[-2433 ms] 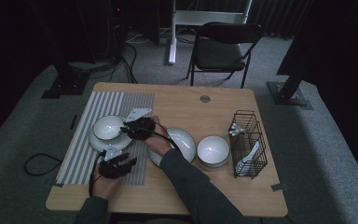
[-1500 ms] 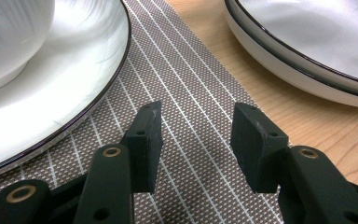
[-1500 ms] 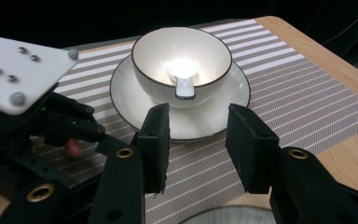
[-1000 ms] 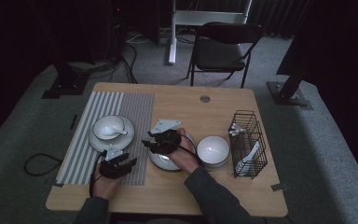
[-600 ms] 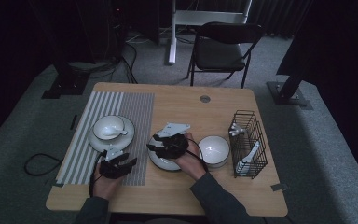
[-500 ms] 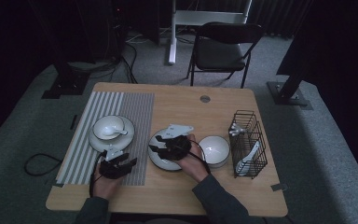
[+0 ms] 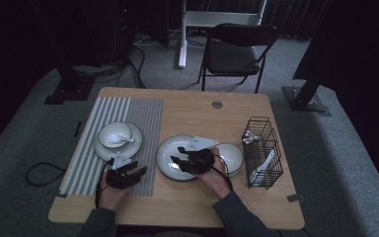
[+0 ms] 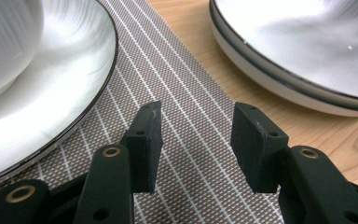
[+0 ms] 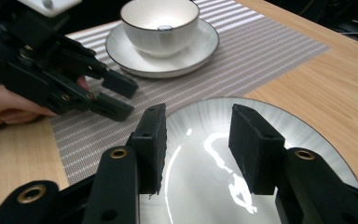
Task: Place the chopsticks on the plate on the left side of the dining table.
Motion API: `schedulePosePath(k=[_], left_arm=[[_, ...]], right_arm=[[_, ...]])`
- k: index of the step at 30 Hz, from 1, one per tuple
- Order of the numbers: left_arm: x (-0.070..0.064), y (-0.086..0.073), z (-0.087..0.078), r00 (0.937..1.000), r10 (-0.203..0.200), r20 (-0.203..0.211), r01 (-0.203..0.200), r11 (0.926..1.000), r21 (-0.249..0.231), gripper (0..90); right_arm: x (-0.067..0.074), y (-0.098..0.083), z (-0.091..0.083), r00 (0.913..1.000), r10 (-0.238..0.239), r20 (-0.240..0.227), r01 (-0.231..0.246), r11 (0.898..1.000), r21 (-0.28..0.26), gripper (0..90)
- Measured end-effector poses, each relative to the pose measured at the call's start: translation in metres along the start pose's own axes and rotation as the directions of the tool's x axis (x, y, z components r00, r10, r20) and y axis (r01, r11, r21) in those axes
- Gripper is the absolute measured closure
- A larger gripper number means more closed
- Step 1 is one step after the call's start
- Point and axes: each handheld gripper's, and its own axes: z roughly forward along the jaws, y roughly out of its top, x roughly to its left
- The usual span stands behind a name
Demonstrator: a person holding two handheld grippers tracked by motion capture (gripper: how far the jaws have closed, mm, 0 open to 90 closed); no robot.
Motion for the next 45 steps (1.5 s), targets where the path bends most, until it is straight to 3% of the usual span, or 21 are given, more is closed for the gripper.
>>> schedulePosePath(k=[19, 31, 45], left_arm=[[-0.01, 0.021, 0.0, 0.9973, 0.051, 0.052, -0.05, 0.9984, -0.026, 54.4], [-0.018, 0.043, 0.006, 0.9915, 0.107, 0.074, -0.103, 0.9933, -0.052, 54.4], [-0.028, 0.063, 0.013, 0.9846, 0.139, 0.106, -0.132, 0.9888, -0.07, 54.4]], right_arm=[[0.006, -0.024, -0.029, 0.9978, 0.003, 0.067, -0.002, 1.0, -0.019, 56.8], [0.008, -0.035, -0.044, 0.9966, 0.02, 0.08, -0.017, 0.999, -0.039, 58.6], [0.01, -0.043, -0.06, 0.9951, 0.038, 0.091, -0.034, 0.998, -0.053, 61.0]])
